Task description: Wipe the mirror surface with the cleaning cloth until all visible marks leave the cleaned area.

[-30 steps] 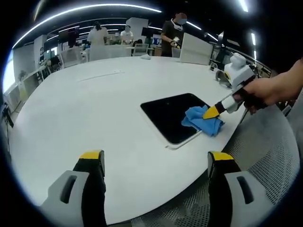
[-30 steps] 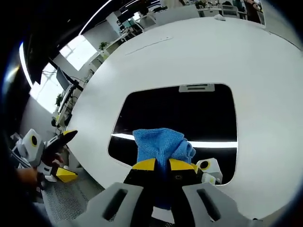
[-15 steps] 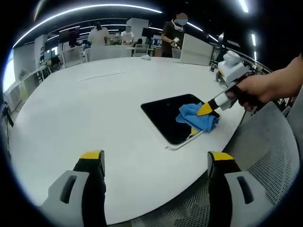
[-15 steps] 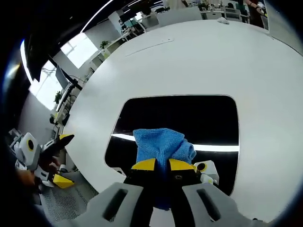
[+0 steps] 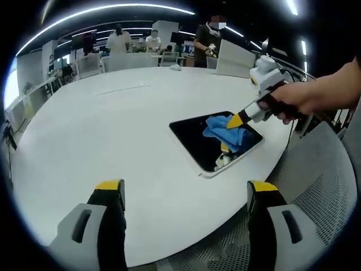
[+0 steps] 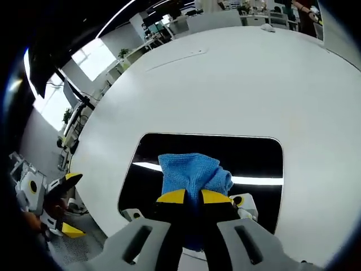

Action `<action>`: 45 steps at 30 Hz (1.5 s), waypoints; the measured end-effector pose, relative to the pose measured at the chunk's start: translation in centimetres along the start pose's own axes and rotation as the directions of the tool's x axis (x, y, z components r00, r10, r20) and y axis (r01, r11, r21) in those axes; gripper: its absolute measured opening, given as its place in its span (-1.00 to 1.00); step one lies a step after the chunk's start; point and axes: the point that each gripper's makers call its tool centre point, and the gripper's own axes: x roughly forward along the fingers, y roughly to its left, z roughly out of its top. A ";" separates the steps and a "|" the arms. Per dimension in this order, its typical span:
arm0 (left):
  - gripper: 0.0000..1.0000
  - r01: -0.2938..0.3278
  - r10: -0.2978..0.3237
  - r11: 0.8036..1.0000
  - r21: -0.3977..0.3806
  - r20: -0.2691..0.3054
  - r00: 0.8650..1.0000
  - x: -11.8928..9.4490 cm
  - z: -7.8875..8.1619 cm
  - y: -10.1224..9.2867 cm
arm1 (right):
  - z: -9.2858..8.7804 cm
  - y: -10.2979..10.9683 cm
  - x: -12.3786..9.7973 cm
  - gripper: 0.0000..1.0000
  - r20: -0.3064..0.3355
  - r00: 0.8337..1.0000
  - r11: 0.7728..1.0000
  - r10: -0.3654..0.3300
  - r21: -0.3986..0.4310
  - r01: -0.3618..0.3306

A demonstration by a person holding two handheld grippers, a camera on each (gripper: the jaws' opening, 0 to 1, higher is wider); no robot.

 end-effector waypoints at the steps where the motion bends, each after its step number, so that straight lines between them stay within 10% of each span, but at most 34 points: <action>1: 0.78 0.001 -0.001 1.000 -0.001 -0.001 1.000 0.0 0.0 0.0 | 0.2 -0.1 0.2 -0.93 0.000 1.000 1.000 -0.002 -0.003 0.002; 45: 0.77 0.008 -0.007 1.000 0.010 -0.020 1.000 0.3 -0.4 0.1 | 4.8 -1.1 2.1 -0.93 0.042 0.998 0.997 -0.036 -0.070 0.039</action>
